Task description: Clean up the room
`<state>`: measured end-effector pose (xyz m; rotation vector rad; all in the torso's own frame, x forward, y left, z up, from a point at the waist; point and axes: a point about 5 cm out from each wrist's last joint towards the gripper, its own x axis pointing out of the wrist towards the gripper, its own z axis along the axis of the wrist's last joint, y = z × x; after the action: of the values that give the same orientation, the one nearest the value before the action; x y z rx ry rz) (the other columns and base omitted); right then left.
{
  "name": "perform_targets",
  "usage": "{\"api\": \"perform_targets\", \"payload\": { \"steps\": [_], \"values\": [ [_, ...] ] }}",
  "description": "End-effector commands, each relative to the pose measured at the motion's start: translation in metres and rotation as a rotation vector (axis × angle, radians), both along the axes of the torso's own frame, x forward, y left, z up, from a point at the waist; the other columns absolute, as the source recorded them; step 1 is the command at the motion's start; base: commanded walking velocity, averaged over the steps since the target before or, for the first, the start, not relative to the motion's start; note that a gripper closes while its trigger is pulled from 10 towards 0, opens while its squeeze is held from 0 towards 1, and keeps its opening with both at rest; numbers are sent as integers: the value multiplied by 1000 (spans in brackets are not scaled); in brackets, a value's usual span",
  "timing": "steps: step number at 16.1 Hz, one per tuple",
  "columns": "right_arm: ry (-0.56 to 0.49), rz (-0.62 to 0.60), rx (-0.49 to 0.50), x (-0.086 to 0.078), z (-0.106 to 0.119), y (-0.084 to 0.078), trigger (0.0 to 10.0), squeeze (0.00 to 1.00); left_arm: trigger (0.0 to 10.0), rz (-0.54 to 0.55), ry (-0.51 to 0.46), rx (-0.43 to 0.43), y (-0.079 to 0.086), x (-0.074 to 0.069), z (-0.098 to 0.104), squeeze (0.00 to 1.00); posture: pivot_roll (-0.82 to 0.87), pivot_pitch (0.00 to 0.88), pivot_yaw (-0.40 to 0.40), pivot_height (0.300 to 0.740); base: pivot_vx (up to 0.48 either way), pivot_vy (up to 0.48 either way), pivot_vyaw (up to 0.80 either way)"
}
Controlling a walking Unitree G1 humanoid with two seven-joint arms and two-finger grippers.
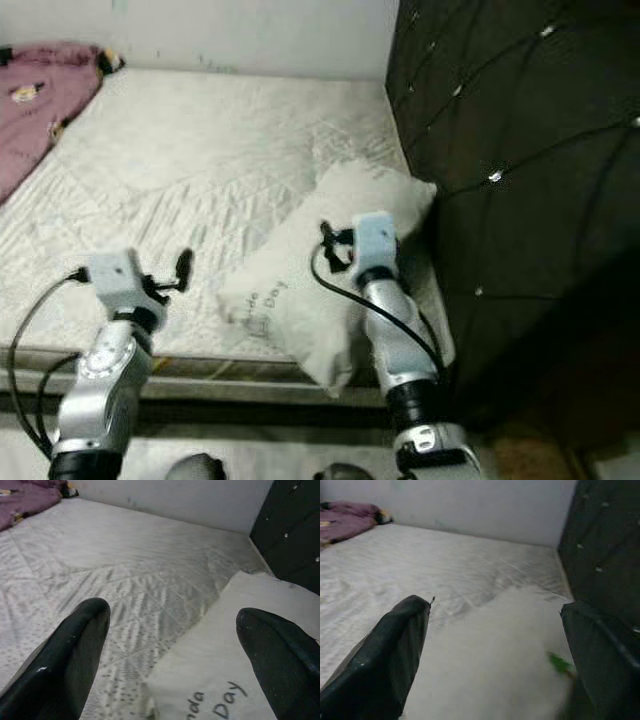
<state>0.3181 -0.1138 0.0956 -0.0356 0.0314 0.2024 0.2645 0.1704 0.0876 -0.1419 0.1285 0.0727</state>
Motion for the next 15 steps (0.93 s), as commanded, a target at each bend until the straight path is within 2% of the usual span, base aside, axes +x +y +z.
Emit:
{"api": "perform_targets", "payload": {
  "steps": [1,4,6,7,9,12,15],
  "values": [
    [-8,26,8,2,4,9,10000,0,10000,20,-2,14,7,-1,1,0,-36,0,-25,740,0,-255,0],
    [-17,28,5,2,5,9,10000,0,10000,38,-3,12,9,-1,3,0,-36,0,-28,740,0,0,0],
    [-32,22,5,3,8,8,10000,0,10000,28,-56,66,11,1,12,0,-36,0,-28,740,0,0,0],
    [-39,12,7,3,9,5,10000,0,10000,17,-80,122,12,3,16,0,-34,0,-28,740,0,0,0],
    [-53,1,11,2,13,2,10000,0,10000,69,-57,190,17,5,14,0,-41,0,-16,740,0,0,0],
    [-64,-11,9,2,14,2,10000,0,10000,30,-75,188,14,7,15,0,-44,0,-2,740,0,0,0],
    [-80,13,-4,3,17,5,10000,0,10000,48,-72,184,14,7,16,0,-41,0,-13,740,0,0,0]
  ]
}}
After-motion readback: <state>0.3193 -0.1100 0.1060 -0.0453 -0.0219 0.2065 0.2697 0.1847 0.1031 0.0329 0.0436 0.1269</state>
